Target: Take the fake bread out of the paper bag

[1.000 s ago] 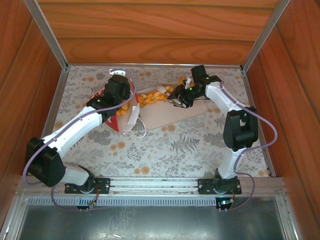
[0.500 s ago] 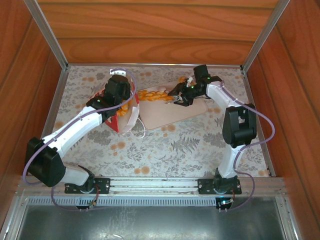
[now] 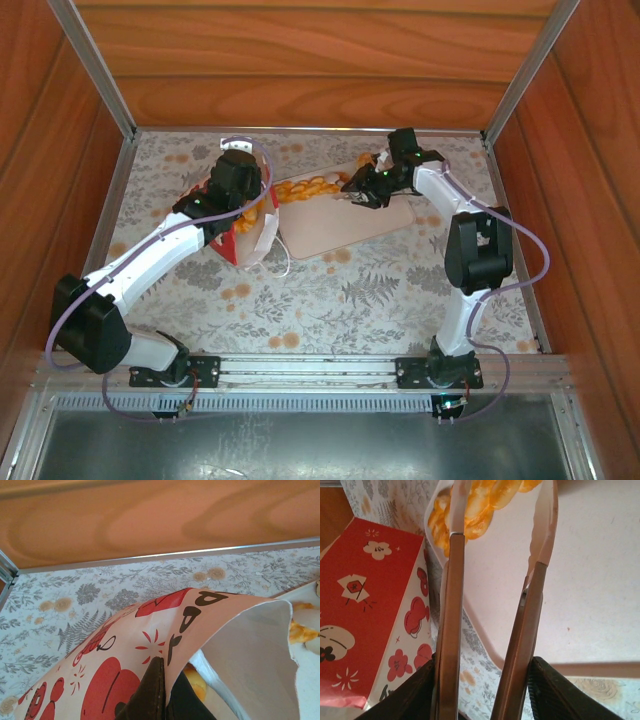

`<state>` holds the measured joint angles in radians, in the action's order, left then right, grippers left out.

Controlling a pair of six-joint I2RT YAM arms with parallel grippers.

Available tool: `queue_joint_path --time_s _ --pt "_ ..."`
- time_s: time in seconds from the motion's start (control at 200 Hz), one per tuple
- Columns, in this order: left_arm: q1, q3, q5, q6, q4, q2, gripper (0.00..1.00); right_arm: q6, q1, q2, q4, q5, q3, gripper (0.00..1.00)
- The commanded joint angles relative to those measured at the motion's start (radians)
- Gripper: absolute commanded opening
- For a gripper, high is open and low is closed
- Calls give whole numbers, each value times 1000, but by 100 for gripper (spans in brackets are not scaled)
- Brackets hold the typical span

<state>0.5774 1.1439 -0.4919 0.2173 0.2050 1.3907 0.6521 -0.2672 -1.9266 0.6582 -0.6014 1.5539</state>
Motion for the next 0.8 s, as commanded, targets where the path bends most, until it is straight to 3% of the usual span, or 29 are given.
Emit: queue_joint_path --time_s 0.0,0.43,0.795 --pt "1 9 6 7 -39 -17 0 -45 8 -21 -2 32 39 47" --pt "1 7 12 5 -32 -22 0 -31 7 -23 -4 31 35 47" --pt "1 1 21 -19 -23 -27 0 -13 8 215 -27 -7 -161 45"
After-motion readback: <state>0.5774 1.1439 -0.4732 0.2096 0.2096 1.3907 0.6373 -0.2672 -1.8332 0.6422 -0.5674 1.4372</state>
